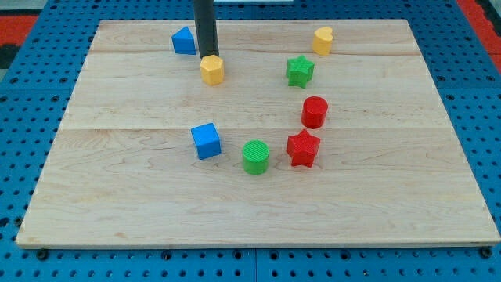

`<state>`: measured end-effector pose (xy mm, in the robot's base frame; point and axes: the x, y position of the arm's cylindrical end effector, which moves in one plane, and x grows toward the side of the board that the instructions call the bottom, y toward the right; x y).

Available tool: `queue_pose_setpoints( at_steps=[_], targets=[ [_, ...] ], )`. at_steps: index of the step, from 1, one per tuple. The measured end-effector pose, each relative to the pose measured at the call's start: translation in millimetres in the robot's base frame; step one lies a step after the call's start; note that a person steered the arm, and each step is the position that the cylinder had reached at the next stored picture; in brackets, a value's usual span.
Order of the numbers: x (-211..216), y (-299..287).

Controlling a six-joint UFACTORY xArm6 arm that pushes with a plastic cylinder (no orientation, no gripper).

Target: Push the yellow hexagon towards the blue cube

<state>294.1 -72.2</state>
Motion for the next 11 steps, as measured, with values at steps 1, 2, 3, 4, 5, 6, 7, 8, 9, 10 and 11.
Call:
queue_pose_setpoints(
  at_steps=[1,2,3,4,5,6,7,8,9,10,11],
  targets=[
    [24.3,-7.2],
    [17.4,-29.1],
    [4.5,-11.3],
    [32.2,-5.4],
    [30.9,5.8],
    [28.7,-0.1],
    [10.3,24.8],
    [28.2,21.3],
    [62.3,19.5],
    [79.3,-3.9],
    [46.7,8.1]
  ],
)
